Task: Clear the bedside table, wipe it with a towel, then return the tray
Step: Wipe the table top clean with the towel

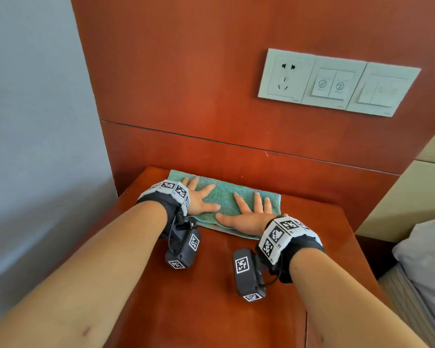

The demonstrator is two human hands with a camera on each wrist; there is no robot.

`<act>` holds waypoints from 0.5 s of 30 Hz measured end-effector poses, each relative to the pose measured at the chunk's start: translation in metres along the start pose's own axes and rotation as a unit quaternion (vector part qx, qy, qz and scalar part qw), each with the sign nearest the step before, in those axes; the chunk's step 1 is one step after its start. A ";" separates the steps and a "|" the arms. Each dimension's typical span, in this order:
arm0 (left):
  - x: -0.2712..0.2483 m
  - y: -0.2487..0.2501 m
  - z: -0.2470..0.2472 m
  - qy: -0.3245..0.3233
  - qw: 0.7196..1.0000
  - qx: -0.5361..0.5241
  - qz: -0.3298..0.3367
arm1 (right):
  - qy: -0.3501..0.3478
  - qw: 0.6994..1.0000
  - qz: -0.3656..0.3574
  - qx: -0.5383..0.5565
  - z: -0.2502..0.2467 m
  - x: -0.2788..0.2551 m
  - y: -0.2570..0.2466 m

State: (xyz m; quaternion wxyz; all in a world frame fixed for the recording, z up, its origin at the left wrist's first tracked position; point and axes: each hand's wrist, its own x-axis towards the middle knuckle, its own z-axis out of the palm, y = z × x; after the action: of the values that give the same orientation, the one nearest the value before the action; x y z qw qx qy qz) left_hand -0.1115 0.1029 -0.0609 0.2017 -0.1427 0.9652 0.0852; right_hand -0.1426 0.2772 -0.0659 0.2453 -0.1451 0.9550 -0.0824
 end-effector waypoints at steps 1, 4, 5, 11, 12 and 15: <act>0.000 0.016 0.004 0.002 1.000 -0.003 0.010 | 0.004 1.000 0.009 -0.007 -0.003 -0.005 0.016; -0.005 0.066 0.017 0.005 0.999 0.003 0.036 | 0.005 0.999 0.037 0.002 -0.008 -0.023 0.065; -0.009 0.083 0.021 0.008 0.999 0.007 0.042 | 0.005 0.999 0.048 0.013 -0.009 -0.030 0.080; -0.037 0.138 0.043 0.027 0.997 0.022 0.071 | 0.024 0.993 0.105 0.050 -0.001 -0.068 0.124; -0.041 0.137 0.044 0.027 0.996 0.022 0.077 | 0.030 0.992 0.113 0.045 0.002 -0.070 0.124; -0.054 0.127 0.047 0.023 0.995 0.018 0.096 | 0.025 0.990 0.136 0.042 0.006 -0.079 0.111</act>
State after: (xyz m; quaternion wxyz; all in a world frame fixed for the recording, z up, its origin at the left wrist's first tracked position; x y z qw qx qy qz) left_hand -0.0861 0.2462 -0.0679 0.1734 -0.0479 0.9802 0.0830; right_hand -0.0999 0.4067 -0.0612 0.2363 -0.0014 0.9673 -0.0917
